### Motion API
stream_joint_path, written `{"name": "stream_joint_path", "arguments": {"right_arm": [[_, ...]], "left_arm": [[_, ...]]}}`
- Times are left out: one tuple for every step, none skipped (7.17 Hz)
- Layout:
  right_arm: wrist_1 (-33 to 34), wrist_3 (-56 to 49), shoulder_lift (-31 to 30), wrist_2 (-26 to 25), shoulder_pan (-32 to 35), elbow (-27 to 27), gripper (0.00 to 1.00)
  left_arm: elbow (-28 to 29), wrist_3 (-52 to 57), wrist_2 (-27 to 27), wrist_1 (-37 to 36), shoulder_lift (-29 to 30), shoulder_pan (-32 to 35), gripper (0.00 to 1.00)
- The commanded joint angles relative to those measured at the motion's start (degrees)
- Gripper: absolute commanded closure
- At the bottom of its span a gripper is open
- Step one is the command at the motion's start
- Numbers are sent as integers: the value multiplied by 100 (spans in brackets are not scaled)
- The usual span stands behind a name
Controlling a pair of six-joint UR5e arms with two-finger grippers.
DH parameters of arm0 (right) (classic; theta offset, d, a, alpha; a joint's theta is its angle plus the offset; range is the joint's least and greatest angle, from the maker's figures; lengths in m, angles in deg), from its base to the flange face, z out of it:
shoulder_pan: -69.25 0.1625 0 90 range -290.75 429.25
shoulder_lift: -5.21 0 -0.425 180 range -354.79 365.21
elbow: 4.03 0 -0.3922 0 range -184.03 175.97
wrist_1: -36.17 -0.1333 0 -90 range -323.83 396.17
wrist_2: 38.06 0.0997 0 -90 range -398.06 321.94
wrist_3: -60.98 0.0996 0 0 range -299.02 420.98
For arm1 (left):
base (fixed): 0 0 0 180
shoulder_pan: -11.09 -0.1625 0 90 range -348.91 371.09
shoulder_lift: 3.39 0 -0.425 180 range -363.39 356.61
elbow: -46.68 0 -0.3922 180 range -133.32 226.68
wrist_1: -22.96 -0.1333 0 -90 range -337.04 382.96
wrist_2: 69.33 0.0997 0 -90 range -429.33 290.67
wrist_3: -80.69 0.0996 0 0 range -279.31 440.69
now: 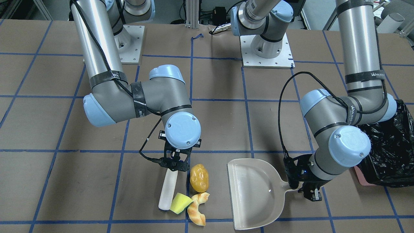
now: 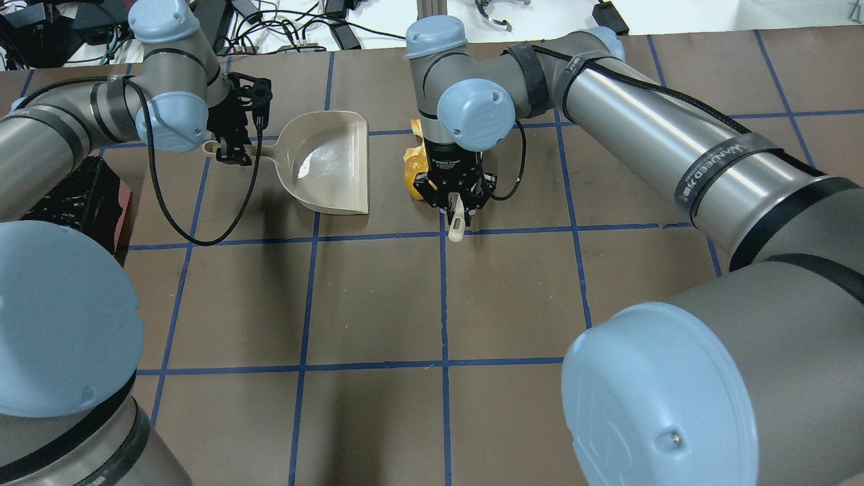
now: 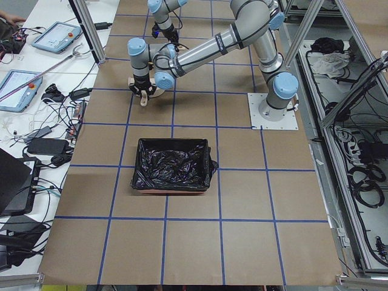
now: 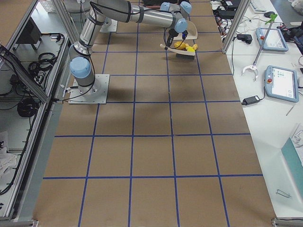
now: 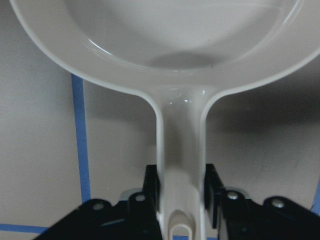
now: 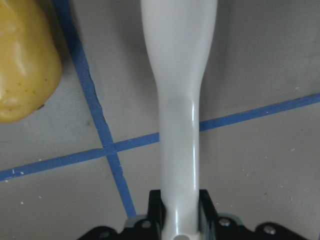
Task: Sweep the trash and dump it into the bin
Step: 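Sweep the potato with the right gripper's brush toward the dustpan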
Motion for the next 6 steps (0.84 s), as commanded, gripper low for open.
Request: {"name": "stream_joint_path", "arguments": {"right_arm": [[197, 199, 119, 43, 172, 10, 82], [198, 305, 120, 52, 251, 18, 82], [250, 367, 163, 139, 295, 18, 82], [329, 428, 181, 227, 296, 27, 82], [330, 446, 216, 254, 304, 106, 82], [330, 525, 243, 263, 322, 124, 82]], "left_arm": [[0, 0, 6, 0, 4, 0, 100], [0, 0, 15, -9, 13, 0, 100], [0, 0, 15, 0, 13, 0, 100], [0, 0, 15, -9, 13, 0, 100], [0, 0, 15, -9, 22, 0, 100], [0, 0, 15, -9, 13, 0, 100]]}}
